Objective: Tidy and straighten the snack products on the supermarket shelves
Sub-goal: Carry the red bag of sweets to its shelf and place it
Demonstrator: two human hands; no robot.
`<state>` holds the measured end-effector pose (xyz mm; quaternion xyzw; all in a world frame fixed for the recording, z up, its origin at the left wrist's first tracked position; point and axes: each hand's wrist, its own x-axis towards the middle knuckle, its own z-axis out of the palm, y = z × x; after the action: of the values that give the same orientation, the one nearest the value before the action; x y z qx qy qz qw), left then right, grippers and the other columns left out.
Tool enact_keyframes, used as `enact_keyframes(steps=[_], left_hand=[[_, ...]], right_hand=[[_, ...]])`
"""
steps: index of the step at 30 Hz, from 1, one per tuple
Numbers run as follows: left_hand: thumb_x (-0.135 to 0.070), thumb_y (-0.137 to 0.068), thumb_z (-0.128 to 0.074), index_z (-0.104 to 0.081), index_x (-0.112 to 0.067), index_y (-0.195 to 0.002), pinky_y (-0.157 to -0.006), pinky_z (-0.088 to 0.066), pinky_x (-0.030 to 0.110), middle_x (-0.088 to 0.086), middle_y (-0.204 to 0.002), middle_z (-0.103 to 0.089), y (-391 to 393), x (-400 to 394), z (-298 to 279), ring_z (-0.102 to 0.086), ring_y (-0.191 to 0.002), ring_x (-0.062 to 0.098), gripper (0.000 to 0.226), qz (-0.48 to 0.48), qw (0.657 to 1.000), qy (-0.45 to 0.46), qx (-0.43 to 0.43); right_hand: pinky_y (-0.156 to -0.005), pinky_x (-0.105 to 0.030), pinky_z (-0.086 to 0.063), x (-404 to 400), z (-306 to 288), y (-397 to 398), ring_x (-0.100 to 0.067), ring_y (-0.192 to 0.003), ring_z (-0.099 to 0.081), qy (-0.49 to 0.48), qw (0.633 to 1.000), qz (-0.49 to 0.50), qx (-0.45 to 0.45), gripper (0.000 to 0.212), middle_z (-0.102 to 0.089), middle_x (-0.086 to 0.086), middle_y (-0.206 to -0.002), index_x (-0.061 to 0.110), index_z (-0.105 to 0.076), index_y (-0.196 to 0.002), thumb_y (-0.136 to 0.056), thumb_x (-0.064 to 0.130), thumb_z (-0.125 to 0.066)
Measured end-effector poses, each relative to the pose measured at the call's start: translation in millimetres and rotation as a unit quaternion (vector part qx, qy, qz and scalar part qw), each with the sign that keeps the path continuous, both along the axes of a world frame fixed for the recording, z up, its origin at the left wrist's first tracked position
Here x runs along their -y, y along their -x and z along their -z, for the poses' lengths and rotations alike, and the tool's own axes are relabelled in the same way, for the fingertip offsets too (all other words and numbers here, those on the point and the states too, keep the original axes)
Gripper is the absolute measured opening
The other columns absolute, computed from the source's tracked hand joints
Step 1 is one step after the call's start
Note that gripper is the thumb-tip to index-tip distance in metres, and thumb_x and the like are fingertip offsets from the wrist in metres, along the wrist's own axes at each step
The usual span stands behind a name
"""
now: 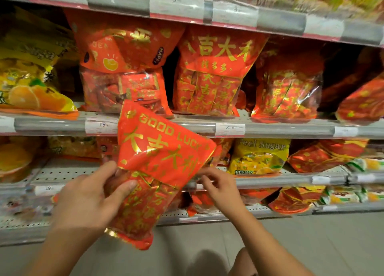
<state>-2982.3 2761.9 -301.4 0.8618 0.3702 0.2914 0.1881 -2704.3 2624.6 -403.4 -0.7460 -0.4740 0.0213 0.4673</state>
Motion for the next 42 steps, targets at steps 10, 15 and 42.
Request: enact_keyframes(steps=[10,15,42], left_hand=[[-0.047,-0.087,-0.075,-0.064,-0.045,-0.091,-0.076,-0.053,0.037,-0.021,-0.085,-0.072,-66,23,-16,-0.066,-0.084,-0.003,0.012,0.045,0.977,0.052,0.204],[-0.053,-0.084,-0.070,-0.069,-0.034,-0.104,-0.088,-0.056,0.047,-0.016,-0.092,-0.074,-97,18,-10,-0.070,-0.091,0.009,0.027,0.050,0.970,0.077,0.223],[-0.049,-0.084,-0.072,-0.072,-0.033,-0.102,-0.086,-0.058,0.045,-0.011,-0.093,-0.075,-161,7,7,-0.070,-0.089,0.009,0.024,0.074,0.946,0.139,0.284]], right_hand=[[-0.081,-0.048,-0.058,104,4,-93,-0.020,-0.089,-0.069,-0.072,0.935,0.336,-0.088,0.025,-0.068,0.006,-0.110,0.030,-0.062,-0.118,-0.093,0.027,-0.062],[-0.116,-0.047,-0.034,103,-7,-140,-0.030,-0.143,-0.039,-0.015,0.931,0.345,-0.116,0.083,-0.039,-0.011,-0.157,0.011,-0.027,-0.156,-0.092,0.041,-0.070],[-0.083,-0.047,-0.052,153,-10,-108,-0.025,-0.083,-0.065,-0.075,0.954,0.224,-0.186,0.024,-0.072,-0.011,-0.087,0.021,-0.074,-0.090,-0.084,0.041,-0.061]])
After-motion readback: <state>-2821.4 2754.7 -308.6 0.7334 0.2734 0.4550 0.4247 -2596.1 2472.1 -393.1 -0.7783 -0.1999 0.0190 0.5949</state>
